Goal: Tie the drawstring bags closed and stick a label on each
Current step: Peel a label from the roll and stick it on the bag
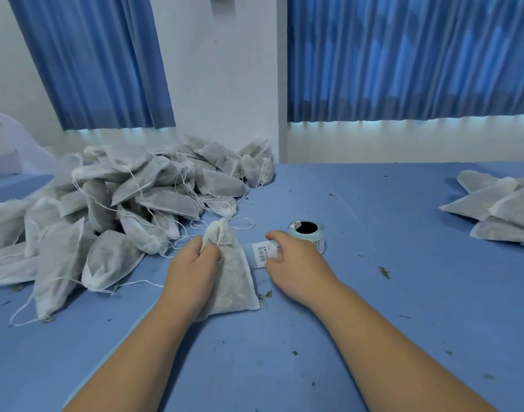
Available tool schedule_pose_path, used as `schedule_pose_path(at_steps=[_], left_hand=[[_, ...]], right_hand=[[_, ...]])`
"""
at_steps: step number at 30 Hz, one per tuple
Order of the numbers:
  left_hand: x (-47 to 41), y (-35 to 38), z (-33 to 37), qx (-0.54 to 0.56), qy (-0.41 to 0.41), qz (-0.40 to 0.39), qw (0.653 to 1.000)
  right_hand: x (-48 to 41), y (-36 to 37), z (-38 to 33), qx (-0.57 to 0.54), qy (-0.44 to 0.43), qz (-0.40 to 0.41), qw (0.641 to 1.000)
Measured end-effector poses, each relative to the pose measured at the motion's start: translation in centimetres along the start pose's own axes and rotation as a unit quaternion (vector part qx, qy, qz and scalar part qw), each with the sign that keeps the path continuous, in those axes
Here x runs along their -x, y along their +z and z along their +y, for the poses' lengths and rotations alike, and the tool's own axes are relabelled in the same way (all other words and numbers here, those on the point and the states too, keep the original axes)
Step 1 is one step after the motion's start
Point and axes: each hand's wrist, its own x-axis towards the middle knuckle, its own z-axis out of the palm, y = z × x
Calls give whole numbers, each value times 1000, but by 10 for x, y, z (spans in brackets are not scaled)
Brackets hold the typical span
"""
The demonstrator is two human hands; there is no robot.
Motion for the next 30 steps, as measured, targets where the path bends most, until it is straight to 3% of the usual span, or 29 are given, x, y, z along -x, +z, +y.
schedule_pose_path(at_steps=[11,23,30], left_hand=[[-2,11,-2,-37,53,-6,998],[3,11,-3,-36,113,-29,993],[3,12,-3,-26,126,-36,991]], right_hand=[[2,2,1,5,-27,-13,1000],[5,6,-1,-39,-2,74,997],[5,4,-3,-48,-5,52,997]])
